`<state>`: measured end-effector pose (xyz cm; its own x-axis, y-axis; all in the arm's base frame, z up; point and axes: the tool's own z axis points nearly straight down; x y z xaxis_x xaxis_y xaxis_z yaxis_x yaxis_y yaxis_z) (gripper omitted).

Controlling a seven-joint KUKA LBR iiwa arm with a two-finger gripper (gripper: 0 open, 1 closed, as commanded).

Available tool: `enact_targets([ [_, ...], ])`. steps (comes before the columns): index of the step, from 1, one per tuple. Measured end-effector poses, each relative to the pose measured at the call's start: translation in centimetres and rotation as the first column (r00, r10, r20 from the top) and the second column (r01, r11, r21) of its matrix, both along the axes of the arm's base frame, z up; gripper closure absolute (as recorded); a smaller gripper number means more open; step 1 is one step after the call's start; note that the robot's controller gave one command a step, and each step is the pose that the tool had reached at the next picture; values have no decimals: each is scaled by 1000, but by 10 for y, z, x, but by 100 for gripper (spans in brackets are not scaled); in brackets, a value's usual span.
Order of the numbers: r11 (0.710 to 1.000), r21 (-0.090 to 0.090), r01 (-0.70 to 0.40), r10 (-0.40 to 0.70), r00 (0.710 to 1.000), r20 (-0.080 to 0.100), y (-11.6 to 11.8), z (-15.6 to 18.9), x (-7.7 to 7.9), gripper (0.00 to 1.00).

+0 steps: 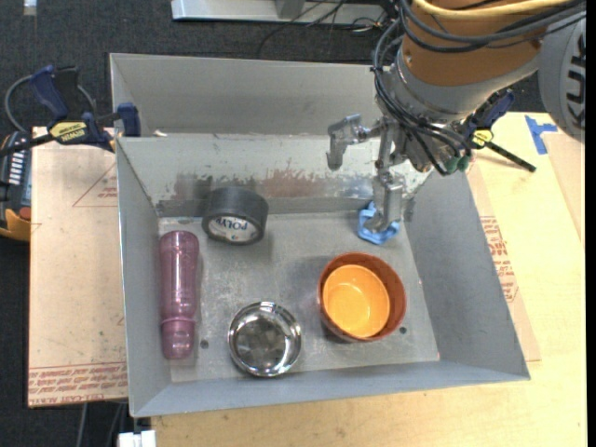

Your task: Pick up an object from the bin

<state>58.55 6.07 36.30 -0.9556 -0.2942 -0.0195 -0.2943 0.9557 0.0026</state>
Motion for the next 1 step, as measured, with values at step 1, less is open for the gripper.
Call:
enact_targets([
  [1, 980, -5, -200, 200, 980, 8, 3, -2, 34, 0],
])
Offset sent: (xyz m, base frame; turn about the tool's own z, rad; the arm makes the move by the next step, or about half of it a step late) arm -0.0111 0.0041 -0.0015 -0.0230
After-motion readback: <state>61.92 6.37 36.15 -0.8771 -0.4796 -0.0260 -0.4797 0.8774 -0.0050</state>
